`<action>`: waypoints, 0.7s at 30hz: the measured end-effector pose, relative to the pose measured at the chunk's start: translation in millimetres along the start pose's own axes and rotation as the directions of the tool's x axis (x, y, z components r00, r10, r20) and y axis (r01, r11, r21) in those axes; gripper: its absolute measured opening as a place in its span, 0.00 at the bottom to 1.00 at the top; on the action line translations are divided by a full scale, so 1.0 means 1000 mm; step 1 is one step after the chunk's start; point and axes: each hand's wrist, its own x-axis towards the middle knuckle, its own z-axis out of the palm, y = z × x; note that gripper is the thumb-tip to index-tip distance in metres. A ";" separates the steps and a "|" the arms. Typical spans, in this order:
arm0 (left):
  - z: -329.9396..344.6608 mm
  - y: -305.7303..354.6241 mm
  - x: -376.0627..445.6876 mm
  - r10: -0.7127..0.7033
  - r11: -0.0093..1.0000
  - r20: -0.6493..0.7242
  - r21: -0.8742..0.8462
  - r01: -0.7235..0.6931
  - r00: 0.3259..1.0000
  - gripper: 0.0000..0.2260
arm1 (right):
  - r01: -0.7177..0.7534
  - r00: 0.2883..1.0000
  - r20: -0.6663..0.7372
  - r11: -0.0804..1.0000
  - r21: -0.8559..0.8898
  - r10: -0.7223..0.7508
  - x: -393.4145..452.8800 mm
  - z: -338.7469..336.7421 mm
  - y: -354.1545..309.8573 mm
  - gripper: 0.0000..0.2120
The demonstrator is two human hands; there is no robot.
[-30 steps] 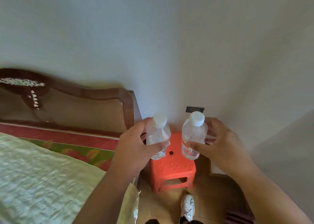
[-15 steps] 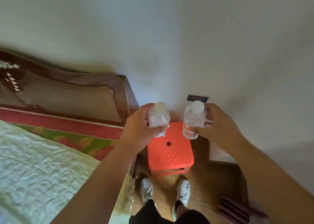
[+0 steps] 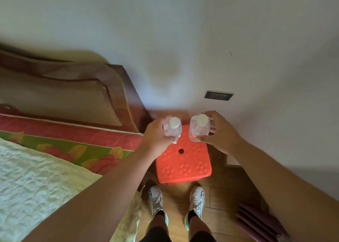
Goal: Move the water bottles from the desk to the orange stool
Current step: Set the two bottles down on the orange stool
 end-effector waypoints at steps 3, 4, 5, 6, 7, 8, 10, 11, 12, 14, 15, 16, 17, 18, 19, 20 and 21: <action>0.010 -0.013 0.018 -0.005 0.999 -0.005 0.045 0.005 1.000 0.29 | 0.004 0.999 -0.049 0.999 -0.050 -0.006 0.019 0.013 0.018 0.37; 0.015 -0.018 0.025 -0.010 0.999 -0.005 0.046 0.010 1.000 0.28 | 0.005 0.998 -0.059 0.998 -0.057 -0.008 0.025 0.017 0.025 0.37; 0.019 -0.022 0.031 -0.018 0.999 -0.004 0.044 0.018 1.000 0.26 | 0.010 0.998 -0.059 0.998 -0.063 -0.014 0.030 0.022 0.032 0.37; 0.023 -0.026 0.036 -0.028 0.999 -0.002 0.040 0.028 1.000 0.26 | 0.013 0.998 -0.057 0.997 -0.071 -0.017 0.036 0.026 0.039 0.37; 0.027 -0.029 0.041 -0.035 0.999 0.000 0.036 0.035 0.999 0.26 | 0.017 0.998 -0.054 0.996 -0.086 -0.021 0.041 0.030 0.046 0.37; 0.033 -0.034 0.047 -0.046 0.998 0.001 0.034 0.046 0.999 0.27 | 0.015 0.998 -0.053 0.995 -0.098 -0.020 0.045 0.034 0.052 0.37; 0.043 -0.043 0.057 -0.059 0.997 0.006 0.045 0.058 0.998 0.29 | -0.013 0.998 -0.061 0.994 -0.107 0.007 0.055 0.040 0.065 0.36; 0.048 -0.047 0.062 -0.061 0.997 0.006 0.050 0.061 0.998 0.29 | -0.036 0.997 -0.066 0.994 -0.107 0.029 0.059 0.042 0.070 0.36; 0.052 -0.051 0.067 -0.066 0.996 0.004 0.055 0.066 0.998 0.29 | -0.060 0.996 -0.072 0.992 -0.108 0.052 0.063 0.045 0.076 0.36; 0.061 -0.058 0.076 -0.076 0.995 0.014 0.062 0.075 0.997 0.29 | -0.089 0.994 -0.080 0.989 -0.117 0.080 0.072 0.050 0.085 0.36; 0.065 -0.060 0.079 -0.078 0.995 0.017 0.068 0.077 0.997 0.30 | -0.095 0.993 -0.083 0.987 -0.126 0.085 0.076 0.052 0.088 0.35; 0.070 -0.063 0.083 -0.088 0.993 0.018 0.078 0.087 0.996 0.30 | -0.099 0.993 -0.085 0.986 -0.135 0.088 0.080 0.055 0.091 0.34; 0.074 -0.065 0.086 -0.096 0.993 0.019 0.078 0.094 0.995 0.31 | -0.102 0.992 -0.086 0.985 -0.140 0.091 0.083 0.057 0.093 0.34; 0.078 -0.068 0.089 -0.110 0.991 0.023 0.074 0.108 0.994 0.31 | -0.108 0.992 -0.085 0.986 -0.131 0.097 0.086 0.059 0.097 0.33; 0.082 -0.071 0.091 -0.127 0.990 0.022 0.063 0.125 0.992 0.31 | -0.109 0.992 -0.078 0.987 -0.117 0.101 0.088 0.061 0.097 0.33; 0.086 -0.074 0.093 -0.146 0.988 0.021 0.051 0.145 0.989 0.29 | -0.111 0.992 -0.070 0.989 -0.101 0.104 0.090 0.062 0.099 0.32; 0.090 -0.076 0.094 -0.157 0.987 0.021 0.039 0.156 0.987 0.29 | -0.107 0.993 -0.064 0.989 -0.099 0.101 0.091 0.062 0.100 0.31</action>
